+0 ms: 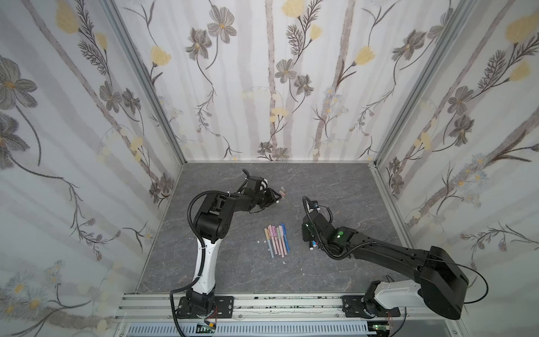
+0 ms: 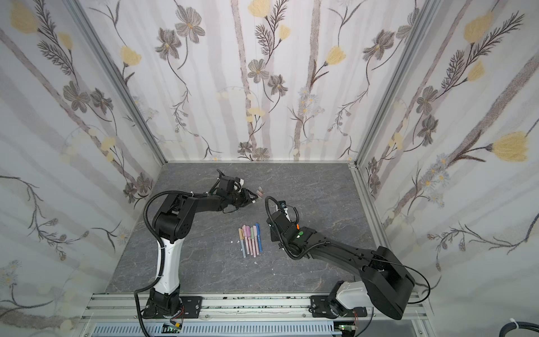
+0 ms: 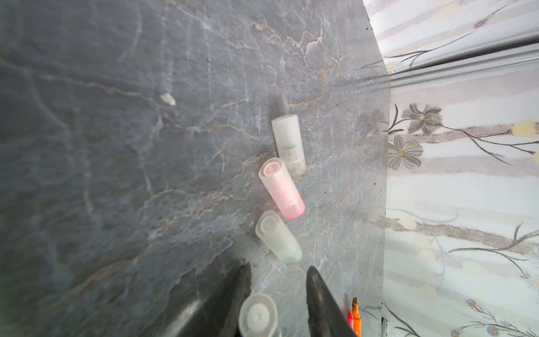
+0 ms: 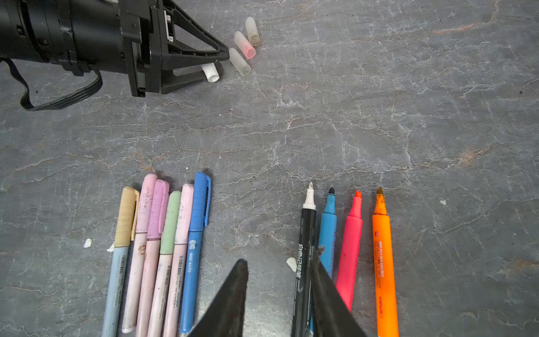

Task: Remove pen caps from pens
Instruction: Place the pen cap at the top-center of the table.

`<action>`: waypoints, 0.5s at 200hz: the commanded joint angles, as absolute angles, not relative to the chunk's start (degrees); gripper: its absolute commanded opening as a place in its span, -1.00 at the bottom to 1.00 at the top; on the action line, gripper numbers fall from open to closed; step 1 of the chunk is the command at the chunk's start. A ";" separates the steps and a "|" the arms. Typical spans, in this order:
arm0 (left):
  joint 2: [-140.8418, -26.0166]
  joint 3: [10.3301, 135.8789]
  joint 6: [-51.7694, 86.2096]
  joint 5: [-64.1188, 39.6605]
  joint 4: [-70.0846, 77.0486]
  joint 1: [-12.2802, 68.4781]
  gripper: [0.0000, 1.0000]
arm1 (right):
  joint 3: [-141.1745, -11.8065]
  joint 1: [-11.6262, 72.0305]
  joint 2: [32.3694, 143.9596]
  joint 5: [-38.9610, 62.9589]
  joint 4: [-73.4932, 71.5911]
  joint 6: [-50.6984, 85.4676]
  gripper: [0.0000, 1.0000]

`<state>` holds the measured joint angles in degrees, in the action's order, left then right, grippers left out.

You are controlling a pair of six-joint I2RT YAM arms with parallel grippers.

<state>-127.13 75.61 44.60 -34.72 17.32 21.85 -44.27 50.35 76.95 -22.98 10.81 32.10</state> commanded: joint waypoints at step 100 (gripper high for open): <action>-124.19 70.26 43.51 -40.42 14.45 20.97 -0.27 | -56.39 43.71 100.49 -3.51 -9.98 26.86 0.06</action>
<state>-124.33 71.26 43.72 -39.68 16.40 21.23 -54.59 45.23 96.62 -7.09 -5.37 27.75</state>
